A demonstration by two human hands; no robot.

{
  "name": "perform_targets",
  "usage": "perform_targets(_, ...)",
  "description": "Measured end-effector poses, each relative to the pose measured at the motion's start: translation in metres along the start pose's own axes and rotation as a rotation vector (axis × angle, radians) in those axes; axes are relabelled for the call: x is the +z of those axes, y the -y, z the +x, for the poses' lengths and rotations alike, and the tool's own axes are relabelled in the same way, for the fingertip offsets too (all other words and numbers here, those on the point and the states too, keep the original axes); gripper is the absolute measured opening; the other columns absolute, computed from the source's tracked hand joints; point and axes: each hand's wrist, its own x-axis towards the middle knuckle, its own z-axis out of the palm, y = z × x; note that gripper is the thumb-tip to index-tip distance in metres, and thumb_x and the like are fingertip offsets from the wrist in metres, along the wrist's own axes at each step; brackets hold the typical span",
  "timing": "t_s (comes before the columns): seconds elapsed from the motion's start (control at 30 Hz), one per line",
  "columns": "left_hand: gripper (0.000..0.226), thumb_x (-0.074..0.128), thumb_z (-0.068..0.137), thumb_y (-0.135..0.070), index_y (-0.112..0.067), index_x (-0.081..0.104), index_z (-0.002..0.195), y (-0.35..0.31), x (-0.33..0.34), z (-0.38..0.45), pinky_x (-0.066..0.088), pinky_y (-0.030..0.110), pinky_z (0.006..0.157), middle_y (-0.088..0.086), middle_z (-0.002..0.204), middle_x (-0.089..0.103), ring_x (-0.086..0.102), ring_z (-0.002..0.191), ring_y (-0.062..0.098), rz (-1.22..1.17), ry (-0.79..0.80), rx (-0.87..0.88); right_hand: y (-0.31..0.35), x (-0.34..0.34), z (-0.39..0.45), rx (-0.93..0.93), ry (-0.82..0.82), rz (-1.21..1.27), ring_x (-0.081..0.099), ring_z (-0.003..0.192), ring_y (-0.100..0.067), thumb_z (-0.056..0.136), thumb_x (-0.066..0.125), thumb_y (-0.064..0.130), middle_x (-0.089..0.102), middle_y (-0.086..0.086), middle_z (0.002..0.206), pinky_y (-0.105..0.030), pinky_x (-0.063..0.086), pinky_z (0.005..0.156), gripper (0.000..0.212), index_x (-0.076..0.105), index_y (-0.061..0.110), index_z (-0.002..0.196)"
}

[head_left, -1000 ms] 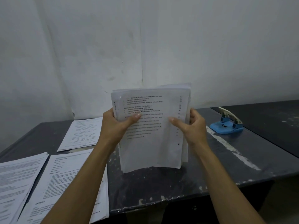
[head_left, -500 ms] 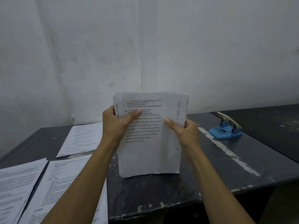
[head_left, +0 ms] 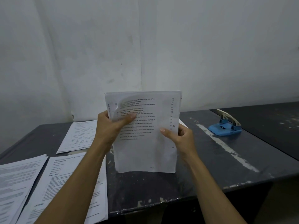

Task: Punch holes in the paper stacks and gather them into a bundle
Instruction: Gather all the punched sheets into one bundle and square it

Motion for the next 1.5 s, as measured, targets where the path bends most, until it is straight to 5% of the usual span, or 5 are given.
perform_targets(0.3,0.058,0.090,0.058,-0.044,-0.021,0.071,0.108,0.023,-0.004,-0.013,0.062,0.028,0.067,-0.010,0.099,0.077,0.075,0.085,0.014,0.009,-0.008,-0.090,-0.010,0.015,-0.009,0.030,0.021,-0.032,0.074,0.092,-0.016,0.060,0.094,0.037,0.076,0.004,0.102,-0.028,0.060,0.070,0.055,0.073,0.019,0.107)
perform_targets(0.9,0.058,0.089,0.049,-0.048,-0.024,0.073,0.100,0.016,-0.011,-0.003,0.058,0.022,0.061,-0.006,0.097,0.077,0.075,0.084,0.016,-0.029,0.069,-0.044,0.012,0.014,0.009,0.009,0.007,-0.077,0.075,0.085,-0.017,0.051,0.095,0.044,0.077,0.003,0.095,-0.030,0.060,0.066,0.057,0.073,0.020,0.098)
perform_targets(1.27,0.046,0.090,0.060,-0.038,-0.018,0.077,0.099,-0.011,-0.008,0.015,0.062,0.037,0.069,0.003,0.099,0.077,0.076,0.085,0.025,-0.014,0.106,0.039,0.075,0.022,0.037,-0.170,0.028,-0.164,0.074,0.083,-0.013,0.054,0.093,0.049,0.075,0.003,0.094,-0.031,0.060,0.065,0.069,0.065,0.017,0.108)
perform_targets(1.4,0.045,0.089,0.058,-0.046,-0.023,0.077,0.094,-0.017,-0.010,0.014,0.061,0.030,0.065,-0.001,0.098,0.078,0.075,0.083,0.021,0.000,0.085,0.054,0.080,0.027,0.035,-0.512,-0.205,-0.514,0.057,0.118,-0.010,0.069,0.076,0.069,0.055,0.003,0.134,-0.036,0.056,0.093,0.091,0.039,0.029,0.142)
perform_targets(1.5,0.040,0.087,0.059,-0.050,-0.027,0.077,0.091,-0.022,-0.010,0.016,0.059,0.025,0.063,-0.002,0.096,0.078,0.075,0.081,0.020,0.013,0.094,0.078,0.084,0.030,0.040,-0.802,-0.175,-0.959,0.034,0.142,-0.014,0.083,0.056,0.074,0.041,0.002,0.152,-0.051,0.025,0.118,0.076,0.050,0.022,0.139)
